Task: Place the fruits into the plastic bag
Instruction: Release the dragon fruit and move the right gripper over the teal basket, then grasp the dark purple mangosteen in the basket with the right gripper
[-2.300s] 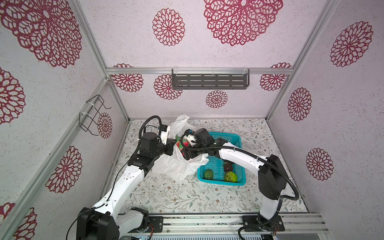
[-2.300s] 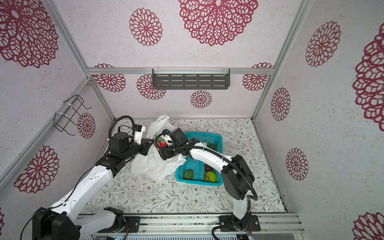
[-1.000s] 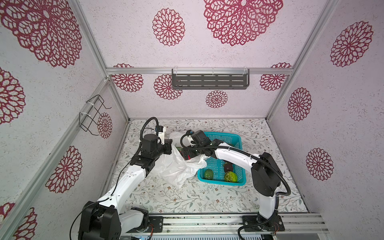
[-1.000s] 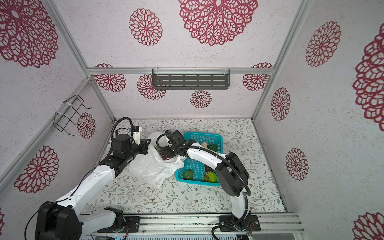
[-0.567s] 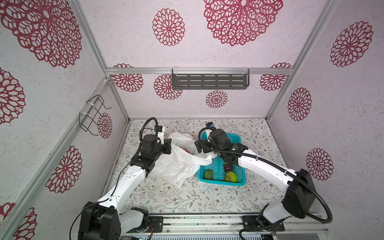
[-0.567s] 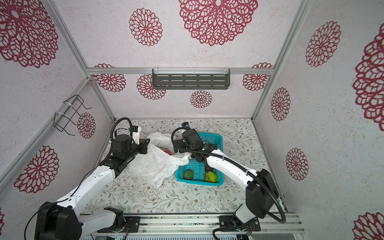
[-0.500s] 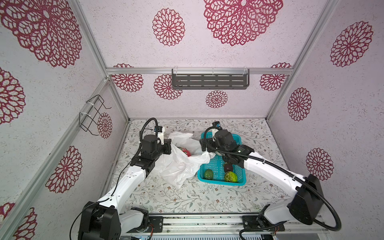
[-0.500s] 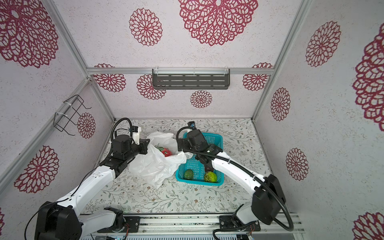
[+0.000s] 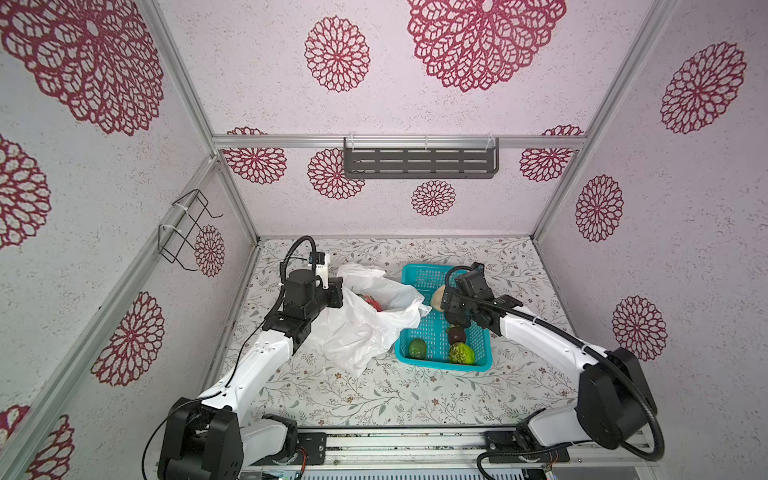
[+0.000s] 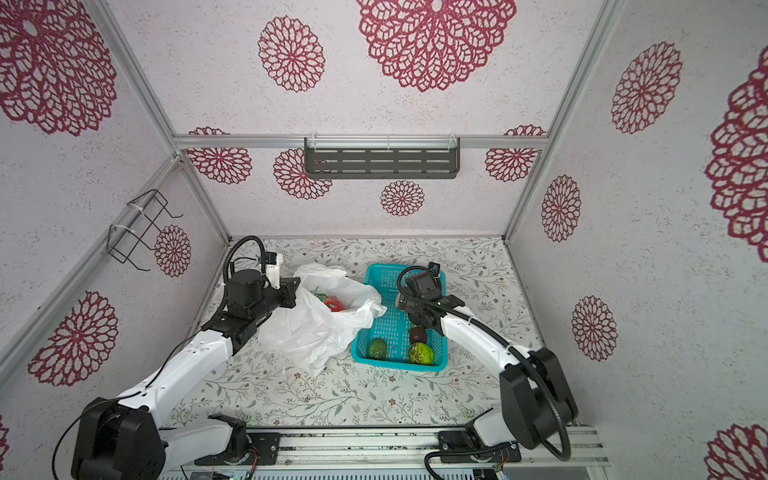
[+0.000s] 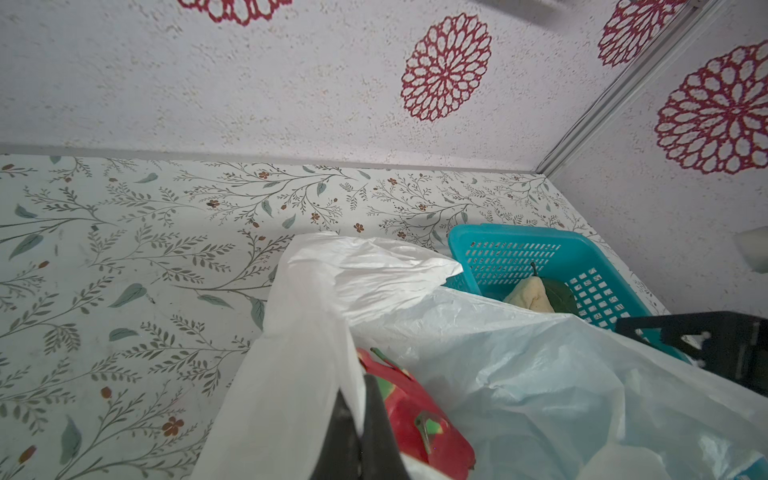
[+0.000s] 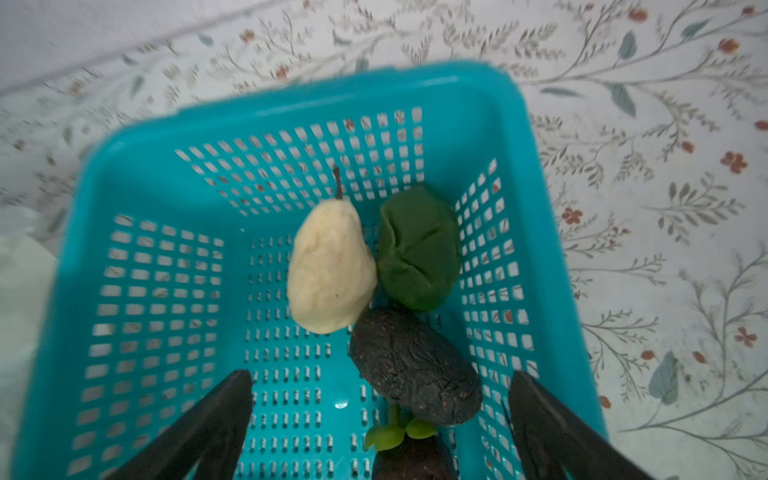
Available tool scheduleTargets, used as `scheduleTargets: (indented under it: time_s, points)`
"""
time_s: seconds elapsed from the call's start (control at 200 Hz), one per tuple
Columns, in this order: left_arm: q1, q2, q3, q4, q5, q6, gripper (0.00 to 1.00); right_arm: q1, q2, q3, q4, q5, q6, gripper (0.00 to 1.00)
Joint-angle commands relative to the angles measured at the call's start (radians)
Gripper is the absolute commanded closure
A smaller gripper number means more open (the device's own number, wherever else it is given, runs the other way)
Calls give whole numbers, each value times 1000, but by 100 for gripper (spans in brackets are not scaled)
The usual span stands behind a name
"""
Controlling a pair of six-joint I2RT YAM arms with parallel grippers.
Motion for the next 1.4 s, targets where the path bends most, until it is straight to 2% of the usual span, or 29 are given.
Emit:
scheduleTargets:
  time_s: [0.0, 0.26, 0.605, 0.72, 0.871, 1.101, 1.266, 1.396]
  points:
    - [-1, -16, -12, 16, -2, 5, 100, -16, 53, 59, -69, -63, -30, 4]
    - [-1, -30, -23, 8, -22, 4, 100, -18, 202, 131, -122, -123, -100, 7]
    - [-1, -19, -13, 11, -25, 1, 100, -14, 253, 103, -72, -213, -77, 17]
    - [-1, -11, -8, 10, -14, -5, 100, -14, 252, 105, -56, -197, -78, 26]
    - [-1, -12, -5, 8, -9, -8, 100, -16, 257, 110, -39, -174, -80, 48]
    - [-1, -20, -2, -5, -11, 0, 100, -15, 288, 118, -24, -175, -78, 49]
    - [-1, -22, 1, -12, -6, 5, 100, -16, 265, 117, -17, -166, -77, 67]
    - [-1, -26, 1, -13, -7, 17, 100, -15, 165, 101, 15, -150, -92, 69]
